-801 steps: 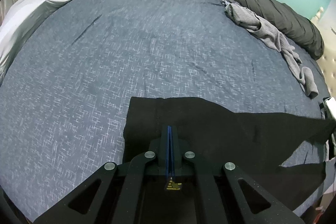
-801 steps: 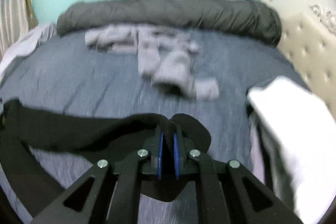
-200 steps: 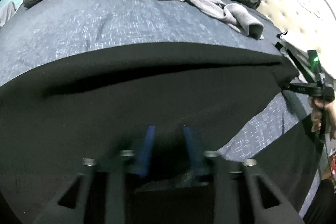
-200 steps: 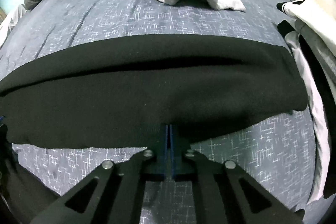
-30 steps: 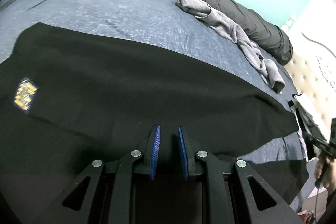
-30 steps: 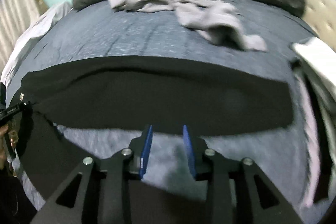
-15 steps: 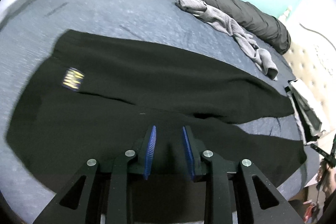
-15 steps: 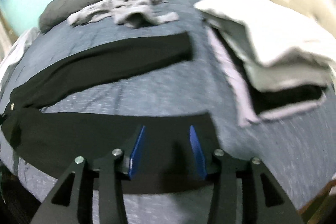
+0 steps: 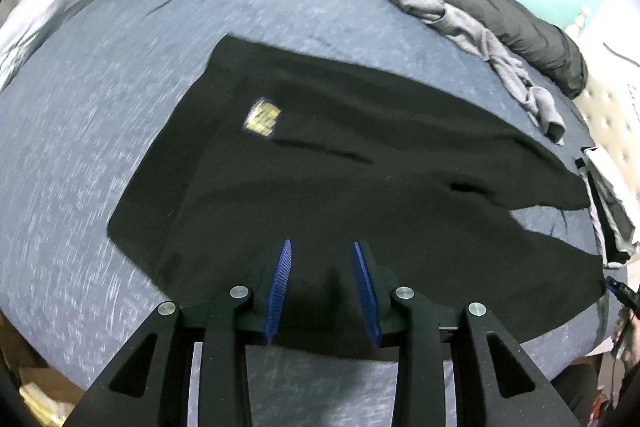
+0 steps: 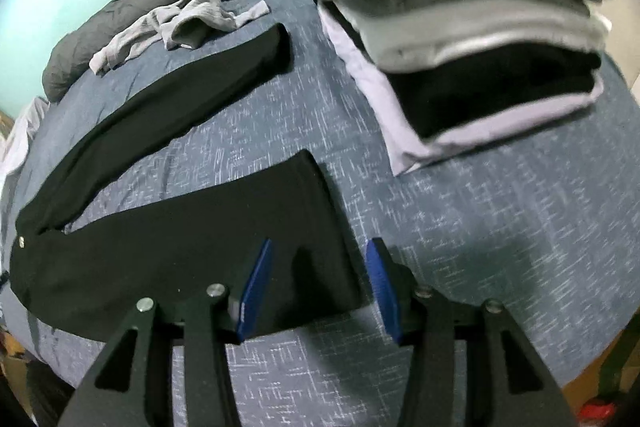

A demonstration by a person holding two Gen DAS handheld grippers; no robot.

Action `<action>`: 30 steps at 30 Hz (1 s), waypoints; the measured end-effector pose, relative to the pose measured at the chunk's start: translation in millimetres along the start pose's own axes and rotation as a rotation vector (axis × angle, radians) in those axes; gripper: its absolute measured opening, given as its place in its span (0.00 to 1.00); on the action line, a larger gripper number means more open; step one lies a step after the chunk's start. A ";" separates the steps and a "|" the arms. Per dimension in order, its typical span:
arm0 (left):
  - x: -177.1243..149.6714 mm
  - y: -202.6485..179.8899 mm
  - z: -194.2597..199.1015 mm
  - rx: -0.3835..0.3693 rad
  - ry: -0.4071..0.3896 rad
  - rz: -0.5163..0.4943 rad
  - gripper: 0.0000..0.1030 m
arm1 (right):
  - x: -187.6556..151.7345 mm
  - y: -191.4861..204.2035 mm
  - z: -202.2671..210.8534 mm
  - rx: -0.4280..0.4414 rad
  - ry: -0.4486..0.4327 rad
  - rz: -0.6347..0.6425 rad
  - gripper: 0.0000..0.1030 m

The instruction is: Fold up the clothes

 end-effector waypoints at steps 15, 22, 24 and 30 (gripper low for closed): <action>-41.1 58.9 4.2 -0.021 0.008 0.195 0.42 | -4.8 -4.4 11.9 0.008 -0.030 0.047 0.05; -52.3 78.2 2.2 -0.030 0.003 0.265 0.44 | -4.8 -6.3 19.4 0.000 -0.043 0.043 0.04; -53.7 82.5 0.8 -0.031 0.002 0.278 0.44 | -7.1 -5.9 19.3 -0.002 -0.044 0.039 0.03; -56.2 93.6 -2.2 -0.056 -0.022 0.310 0.44 | -8.8 -6.1 18.2 -0.006 -0.039 0.017 0.03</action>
Point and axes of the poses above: each gripper's, at about its wrist camera, not at the fingertips, and z roughly against the way its jaws point, y to its left, x to its top, the point moved 1 cm from there along -z, roughly the way its jaws point, and after that the axes turned 13 degrees about -x, right-handed, at the moved point
